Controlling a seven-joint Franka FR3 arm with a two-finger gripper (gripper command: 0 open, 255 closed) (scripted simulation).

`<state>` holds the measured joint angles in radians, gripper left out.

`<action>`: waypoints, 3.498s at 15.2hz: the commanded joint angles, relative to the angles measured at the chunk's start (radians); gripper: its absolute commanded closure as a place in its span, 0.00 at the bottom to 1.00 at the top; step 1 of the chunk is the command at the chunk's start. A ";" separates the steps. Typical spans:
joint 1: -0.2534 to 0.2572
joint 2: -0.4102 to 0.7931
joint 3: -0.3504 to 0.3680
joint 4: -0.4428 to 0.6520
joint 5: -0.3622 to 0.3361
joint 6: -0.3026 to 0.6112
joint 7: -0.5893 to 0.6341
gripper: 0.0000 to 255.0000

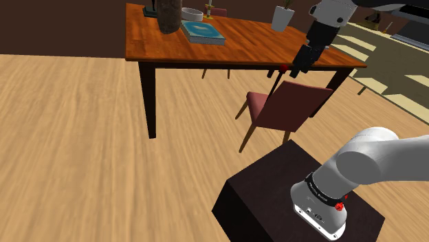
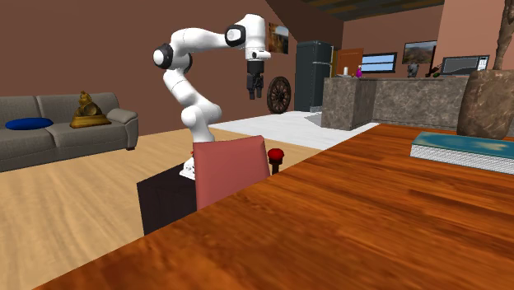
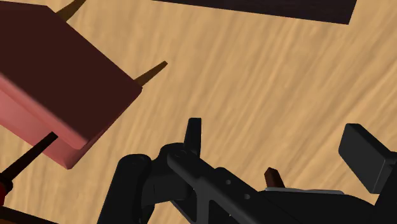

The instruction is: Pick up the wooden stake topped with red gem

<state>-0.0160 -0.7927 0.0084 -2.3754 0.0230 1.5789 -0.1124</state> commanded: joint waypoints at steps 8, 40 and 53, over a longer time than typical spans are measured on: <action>-0.044 0.154 -0.098 0.024 -0.111 0.125 -0.135 0.00; -0.182 0.994 -0.349 0.555 -0.182 0.500 -0.566 0.00; -0.183 1.000 -0.348 0.541 -0.181 0.520 -0.564 1.00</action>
<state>-0.1981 0.2055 -0.3396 -1.8344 -0.1586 2.0982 -0.6750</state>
